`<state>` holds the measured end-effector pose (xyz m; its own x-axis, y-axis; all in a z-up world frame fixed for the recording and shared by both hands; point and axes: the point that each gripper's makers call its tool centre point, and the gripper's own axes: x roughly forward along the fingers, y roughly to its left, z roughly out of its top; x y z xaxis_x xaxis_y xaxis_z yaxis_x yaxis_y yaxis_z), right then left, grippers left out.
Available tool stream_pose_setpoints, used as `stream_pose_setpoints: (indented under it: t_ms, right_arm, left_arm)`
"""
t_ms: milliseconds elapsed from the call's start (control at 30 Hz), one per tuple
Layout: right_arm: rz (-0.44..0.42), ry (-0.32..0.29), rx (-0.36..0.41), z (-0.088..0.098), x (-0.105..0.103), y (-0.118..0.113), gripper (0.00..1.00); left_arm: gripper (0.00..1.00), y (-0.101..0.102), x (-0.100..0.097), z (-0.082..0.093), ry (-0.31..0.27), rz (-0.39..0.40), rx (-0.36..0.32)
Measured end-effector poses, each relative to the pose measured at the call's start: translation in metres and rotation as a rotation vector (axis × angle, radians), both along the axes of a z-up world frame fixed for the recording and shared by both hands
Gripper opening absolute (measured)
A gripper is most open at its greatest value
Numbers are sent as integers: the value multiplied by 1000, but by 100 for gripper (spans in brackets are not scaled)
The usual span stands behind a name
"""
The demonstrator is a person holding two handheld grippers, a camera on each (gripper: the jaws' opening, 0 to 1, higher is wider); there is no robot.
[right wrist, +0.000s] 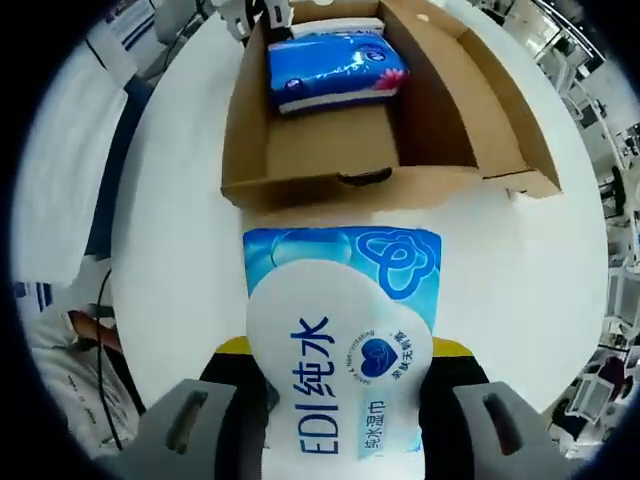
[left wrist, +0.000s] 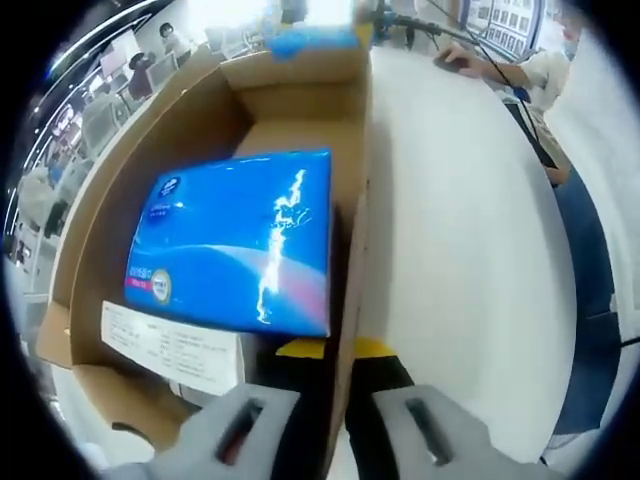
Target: Operate the shoe box by opening the lid, removing the specified soft item, and placing it in the target area until the item is outside and the box remains undamaged.
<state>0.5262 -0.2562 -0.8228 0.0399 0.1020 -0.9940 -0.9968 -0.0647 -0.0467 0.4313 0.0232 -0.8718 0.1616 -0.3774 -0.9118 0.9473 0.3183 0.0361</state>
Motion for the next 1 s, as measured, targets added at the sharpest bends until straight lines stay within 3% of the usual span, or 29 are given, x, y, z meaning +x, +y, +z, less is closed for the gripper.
stream_pose_setpoints:
  t_ms: [1000]
  right_arm:
    - [37, 61, -9, -28, -1, -1, 58]
  left_arm:
    - [3, 0, 0, 0, 0, -12, -2]
